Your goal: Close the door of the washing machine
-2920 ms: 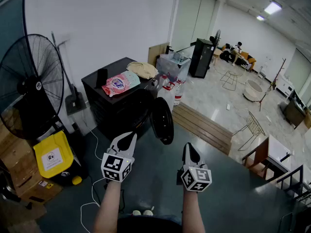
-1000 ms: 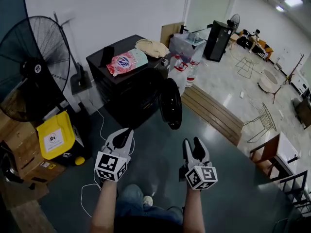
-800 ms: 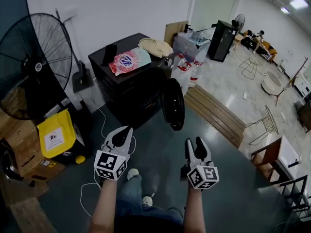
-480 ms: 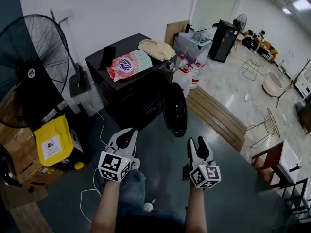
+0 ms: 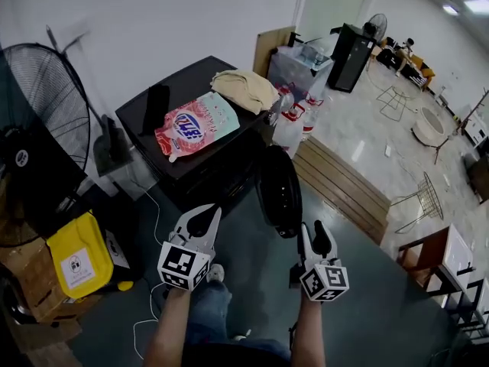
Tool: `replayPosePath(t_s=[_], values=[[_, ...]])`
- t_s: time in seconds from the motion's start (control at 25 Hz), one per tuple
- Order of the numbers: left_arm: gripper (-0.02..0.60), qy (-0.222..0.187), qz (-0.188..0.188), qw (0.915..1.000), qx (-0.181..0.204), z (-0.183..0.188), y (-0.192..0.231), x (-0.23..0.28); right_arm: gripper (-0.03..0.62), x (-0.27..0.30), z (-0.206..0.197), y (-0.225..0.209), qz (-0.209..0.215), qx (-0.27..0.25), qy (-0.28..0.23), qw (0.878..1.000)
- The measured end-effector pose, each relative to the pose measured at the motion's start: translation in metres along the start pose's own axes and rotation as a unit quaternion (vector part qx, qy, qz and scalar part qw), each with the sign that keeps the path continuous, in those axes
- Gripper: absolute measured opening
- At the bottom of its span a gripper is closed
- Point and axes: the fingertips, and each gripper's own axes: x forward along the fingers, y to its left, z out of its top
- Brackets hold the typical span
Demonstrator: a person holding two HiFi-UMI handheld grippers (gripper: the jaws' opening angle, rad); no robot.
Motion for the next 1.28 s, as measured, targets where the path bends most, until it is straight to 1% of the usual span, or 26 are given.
replayPosePath(t_s=[0.2, 0.44, 0.6, 0.76, 1.0, 1.16, 1.28], values=[[-0.002, 0.003, -0.029, 0.9996, 0.001, 0.007, 0.030, 0.053, 0.186, 0.049, -0.001, -0.013, -0.022, 0.003, 0.008, 1.000], [-0.002, 0.013, -0.068, 0.9976, -0.002, 0.001, 0.061, 0.109, 0.186, 0.098, -0.007, -0.032, -0.055, 0.011, 0.007, 0.998], [-0.002, 0.027, -0.076, 0.9967, -0.008, -0.008, 0.068, 0.132, 0.186, 0.111, -0.013, -0.046, -0.066, 0.013, 0.016, 0.998], [-0.002, 0.035, -0.070, 0.9969, -0.012, -0.019, 0.072, 0.142, 0.186, 0.115, -0.028, -0.062, -0.070, 0.016, 0.031, 0.997], [-0.002, 0.035, -0.058, 0.9975, -0.021, -0.042, 0.073, 0.150, 0.186, 0.117, -0.062, -0.090, -0.068, 0.011, 0.056, 0.996], [-0.002, 0.038, -0.068, 0.9969, -0.008, -0.065, 0.065, 0.160, 0.186, 0.114, -0.097, -0.113, -0.071, 0.008, 0.074, 0.995], [-0.002, 0.041, -0.077, 0.9962, -0.004, -0.090, 0.062, 0.168, 0.186, 0.109, -0.136, -0.131, -0.075, 0.005, 0.095, 0.993]])
